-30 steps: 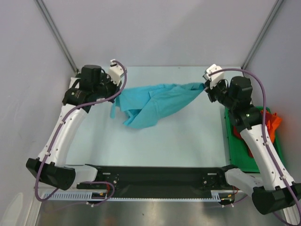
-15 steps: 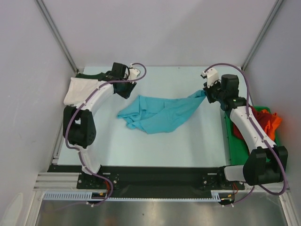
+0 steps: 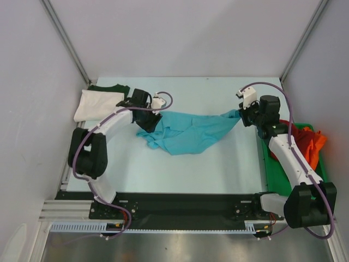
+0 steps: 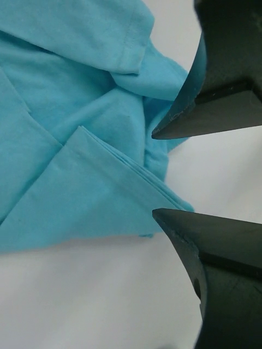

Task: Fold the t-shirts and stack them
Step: Flatten the tshirt out

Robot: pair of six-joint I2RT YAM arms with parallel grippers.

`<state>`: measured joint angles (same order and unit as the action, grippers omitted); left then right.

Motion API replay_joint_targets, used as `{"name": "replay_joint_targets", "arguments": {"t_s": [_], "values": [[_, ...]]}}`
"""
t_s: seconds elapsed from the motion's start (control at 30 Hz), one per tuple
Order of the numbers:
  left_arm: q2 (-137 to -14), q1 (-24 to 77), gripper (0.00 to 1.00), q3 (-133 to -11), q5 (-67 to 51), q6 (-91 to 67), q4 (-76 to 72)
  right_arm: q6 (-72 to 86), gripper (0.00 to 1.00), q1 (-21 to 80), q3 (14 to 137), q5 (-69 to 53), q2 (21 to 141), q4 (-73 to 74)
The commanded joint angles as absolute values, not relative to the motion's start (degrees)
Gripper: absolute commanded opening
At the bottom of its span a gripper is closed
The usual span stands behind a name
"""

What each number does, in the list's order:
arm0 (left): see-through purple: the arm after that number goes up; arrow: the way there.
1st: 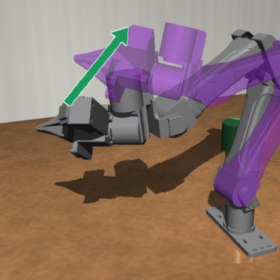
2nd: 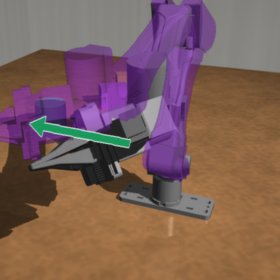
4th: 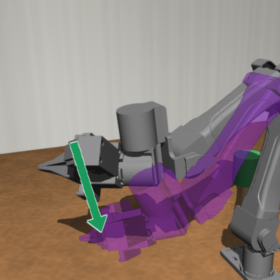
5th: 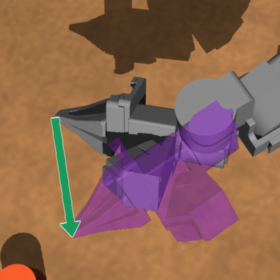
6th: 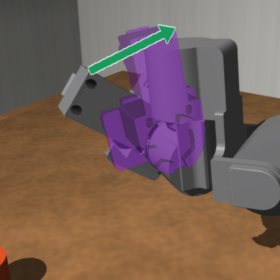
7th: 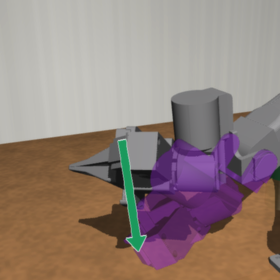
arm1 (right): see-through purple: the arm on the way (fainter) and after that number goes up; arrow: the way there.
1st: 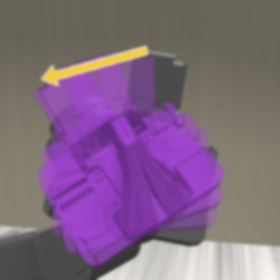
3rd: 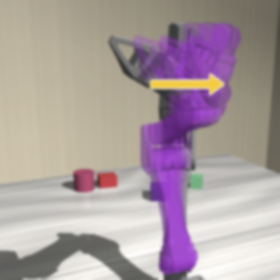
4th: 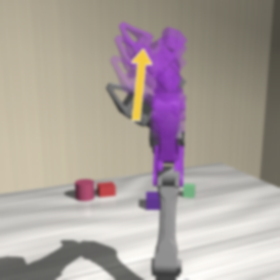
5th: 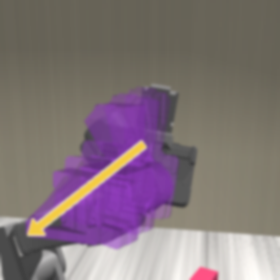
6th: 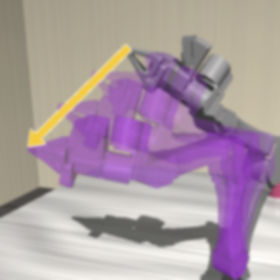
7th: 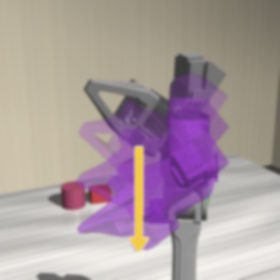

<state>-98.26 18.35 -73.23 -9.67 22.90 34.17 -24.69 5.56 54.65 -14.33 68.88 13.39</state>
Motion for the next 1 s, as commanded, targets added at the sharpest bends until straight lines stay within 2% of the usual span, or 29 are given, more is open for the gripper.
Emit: {"name": "replay_joint_targets", "arguments": {"t_s": [0.0,0.33,0.43,0.47,0.5,0.53,0.63,0.8,0.97], "values": [[-105.0,19.6,0.61,-77.9,-12.6,24.1,34.7,-23.0,0.00,4.5,54.1,-15.3,67.0,9.8],[-114.3,22.4,0.56,-86.5,-9.1,22.0,35.9,-22.0,0.00,1.9,53.6,-16.0,65.7,10.4],[-115.6,22.3,0.40,-88.4,-7.4,21.2,35.9,-21.7,0.00,1.7,52.9,-16.3,65.1,10.3],[-115.5,22.3,0.25,-88.7,-7.2,20.5,35.8,-21.7,0.00,1.7,52.6,-16.3,65.0,10.2],[-115.1,22.2,0.18,-88.6,-7.0,20.1,35.2,-21.6,0.00,1.6,52.4,-16.3,64.9,10.1],[-114.4,22.2,0.02,-88.0,-6.4,19.6,34.6,-21.5,0.00,1.6,52.2,-16.4,64.9,10.0],[-108.6,21.1,0.00,-84.3,-2.2,17.9,27.9,-21.5,0.00,1.5,51.8,-16.5,64.9,9.7],[-105.0,20.3,0.01,-77.7,6.1,17.7,20.1,-21.4,0.00,1.3,51.4,-16.5,64.9,9.4],[-104.2,17.5,0.00,-71.1,16.7,22.0,5.1,-21.1,0.00,1.2,51.3,-16.8,64.7,9.9]]}}
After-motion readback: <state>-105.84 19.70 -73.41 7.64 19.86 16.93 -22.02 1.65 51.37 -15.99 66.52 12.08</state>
